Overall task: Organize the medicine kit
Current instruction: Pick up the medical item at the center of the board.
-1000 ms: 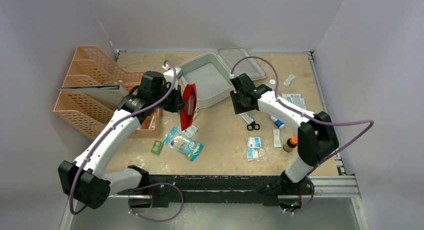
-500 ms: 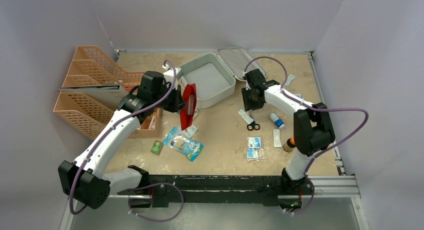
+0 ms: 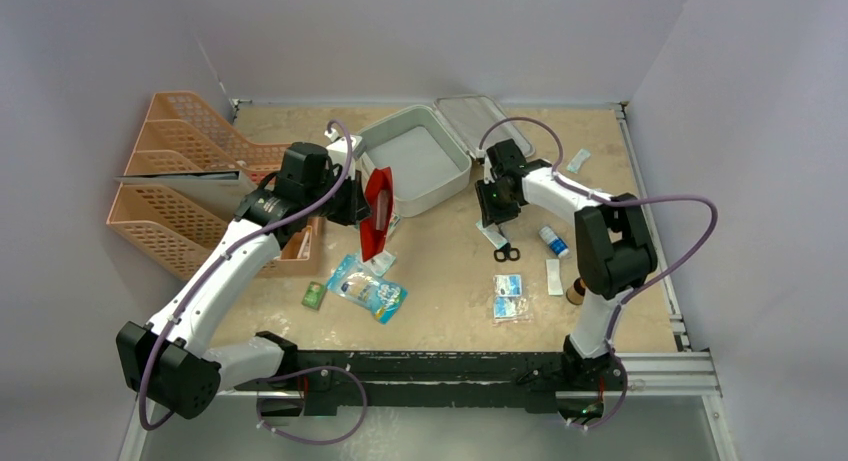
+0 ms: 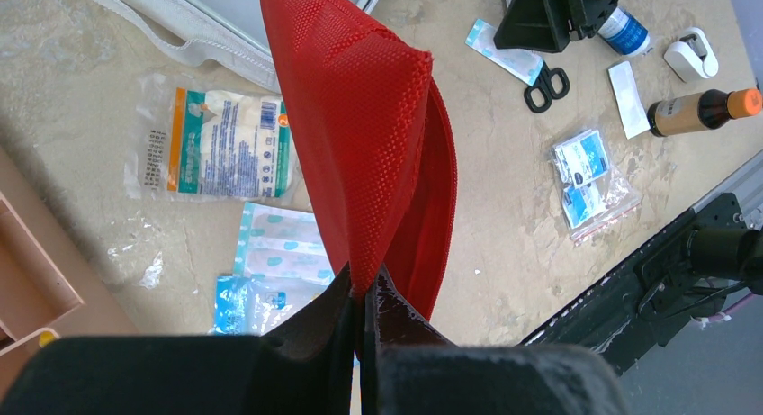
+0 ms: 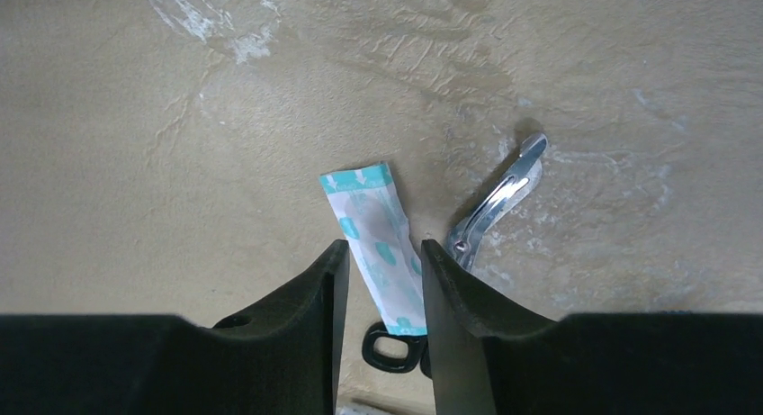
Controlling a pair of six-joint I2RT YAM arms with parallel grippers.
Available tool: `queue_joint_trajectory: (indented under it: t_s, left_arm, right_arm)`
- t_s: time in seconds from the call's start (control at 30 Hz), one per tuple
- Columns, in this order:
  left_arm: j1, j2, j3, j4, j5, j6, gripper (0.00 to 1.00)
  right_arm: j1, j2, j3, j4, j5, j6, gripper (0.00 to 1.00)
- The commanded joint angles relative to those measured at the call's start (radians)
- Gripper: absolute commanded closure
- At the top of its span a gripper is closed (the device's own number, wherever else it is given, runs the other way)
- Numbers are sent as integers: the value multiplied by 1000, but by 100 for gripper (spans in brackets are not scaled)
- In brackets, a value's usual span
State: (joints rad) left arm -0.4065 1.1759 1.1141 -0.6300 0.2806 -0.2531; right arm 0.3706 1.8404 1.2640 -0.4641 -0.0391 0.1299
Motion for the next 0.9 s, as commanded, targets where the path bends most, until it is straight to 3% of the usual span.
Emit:
queue_joint_trajectory:
  t_s: [0.0, 0.17, 0.5, 0.87]
  left_arm:
    - [0, -10, -14, 39, 5, -9, 100]
    - [0, -7, -14, 39, -1, -8, 100]
    - [0, -1, -12, 35, -8, -5, 100]
    - [1, 5, -11, 33, -11, -8, 100]
  right_arm:
    - [-12, 24, 36, 3, -29, -40, 61]
    - [-15, 45, 28, 23, -63, -49, 62]
    - [-18, 46, 44, 5, -89, -61, 99]
    - [-18, -140, -12, 14, -146, 48, 100]
